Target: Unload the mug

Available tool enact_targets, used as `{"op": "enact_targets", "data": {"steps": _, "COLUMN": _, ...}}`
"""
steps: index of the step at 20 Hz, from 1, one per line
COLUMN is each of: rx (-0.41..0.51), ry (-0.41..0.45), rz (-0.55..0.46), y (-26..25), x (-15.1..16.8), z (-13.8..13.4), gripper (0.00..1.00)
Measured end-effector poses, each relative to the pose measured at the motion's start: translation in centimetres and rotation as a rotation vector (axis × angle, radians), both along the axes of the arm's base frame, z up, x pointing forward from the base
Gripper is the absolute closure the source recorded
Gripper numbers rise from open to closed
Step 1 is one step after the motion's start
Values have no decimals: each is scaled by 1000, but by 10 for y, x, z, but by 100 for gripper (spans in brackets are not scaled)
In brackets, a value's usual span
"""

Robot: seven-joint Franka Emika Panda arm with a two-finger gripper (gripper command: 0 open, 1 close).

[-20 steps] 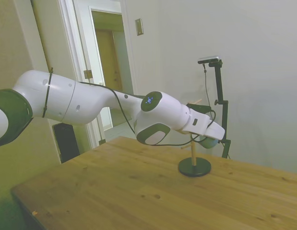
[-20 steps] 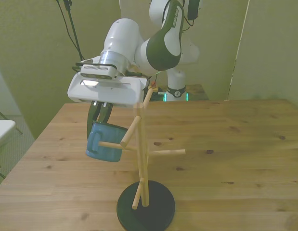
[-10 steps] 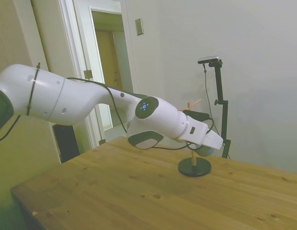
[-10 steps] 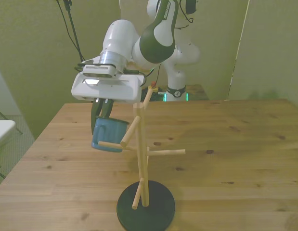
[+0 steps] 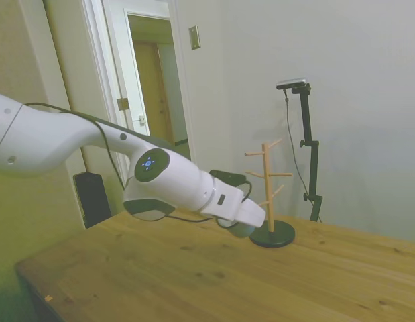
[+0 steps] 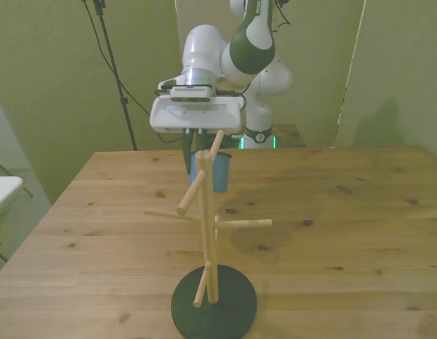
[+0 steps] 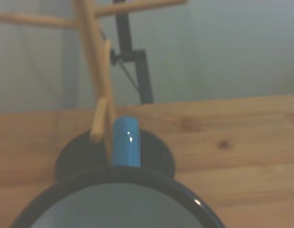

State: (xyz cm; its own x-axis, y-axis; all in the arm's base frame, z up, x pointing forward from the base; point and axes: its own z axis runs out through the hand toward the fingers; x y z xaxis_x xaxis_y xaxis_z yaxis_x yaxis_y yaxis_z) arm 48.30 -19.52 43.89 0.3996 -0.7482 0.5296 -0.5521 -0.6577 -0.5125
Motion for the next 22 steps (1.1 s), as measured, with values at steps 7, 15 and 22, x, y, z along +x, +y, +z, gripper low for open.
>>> {"op": "enact_targets", "data": {"steps": 7, "rx": -46, "ry": 116, "rz": 144, "y": 69, "x": -36, "z": -15, "gripper": 100}}
{"op": "enact_targets", "data": {"steps": 15, "rx": -71, "ry": 310, "rz": 166, "y": 116, "x": -52, "z": 13, "gripper": 100}}
{"op": "enact_targets", "data": {"steps": 22, "rx": -92, "ry": 512, "rz": 79, "y": 126, "x": -32, "z": -27, "gripper": 100}}
